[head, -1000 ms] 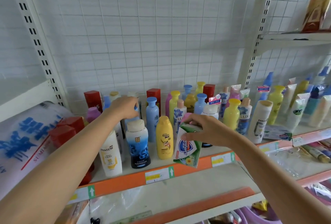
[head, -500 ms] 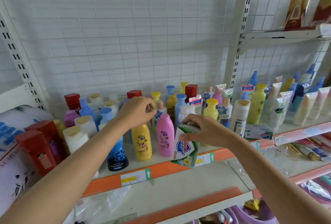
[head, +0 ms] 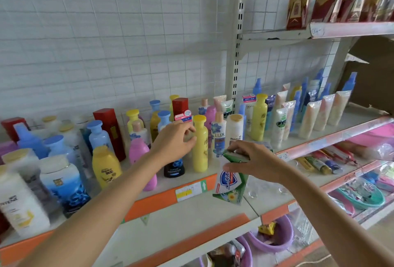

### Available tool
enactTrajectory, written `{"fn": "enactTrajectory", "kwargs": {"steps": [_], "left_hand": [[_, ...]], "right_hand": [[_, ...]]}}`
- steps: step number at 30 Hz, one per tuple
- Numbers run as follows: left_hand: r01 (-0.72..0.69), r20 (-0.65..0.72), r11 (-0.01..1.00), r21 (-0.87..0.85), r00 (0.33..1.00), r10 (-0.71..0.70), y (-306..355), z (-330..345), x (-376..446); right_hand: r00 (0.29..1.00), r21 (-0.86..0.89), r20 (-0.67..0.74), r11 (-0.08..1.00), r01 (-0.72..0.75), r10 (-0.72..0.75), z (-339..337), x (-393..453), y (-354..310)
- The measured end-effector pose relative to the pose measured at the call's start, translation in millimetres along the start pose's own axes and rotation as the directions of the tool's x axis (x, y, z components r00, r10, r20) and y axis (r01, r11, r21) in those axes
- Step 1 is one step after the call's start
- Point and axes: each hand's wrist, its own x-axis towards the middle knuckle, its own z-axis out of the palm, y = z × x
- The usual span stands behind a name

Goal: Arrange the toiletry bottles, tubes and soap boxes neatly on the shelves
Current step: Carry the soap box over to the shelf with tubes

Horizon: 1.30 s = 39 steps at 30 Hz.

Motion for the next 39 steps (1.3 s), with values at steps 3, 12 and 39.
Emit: {"fn": "enactTrajectory", "kwargs": {"steps": [3,12,39], "left_hand": [[0.016,-0.033,1.000,0.027,0.999,-0.015,4,5,21],[0.124,0.079,0.950,0.288,0.985,-0.153,-33,9,88],[0.138,-0.411,0.919,0.370,0.911,0.028,64,-32,128]], "right_hand": [[1.000,0.014,-0.026,1.000,-0.012,0.013,-9,-1,14],[0.999,0.030,-0.046,0.999,-0.013,0.014,-30,21,22],[0.987,0.034,0.030,0.987,0.157,-0.158,-87,73,58]]}}
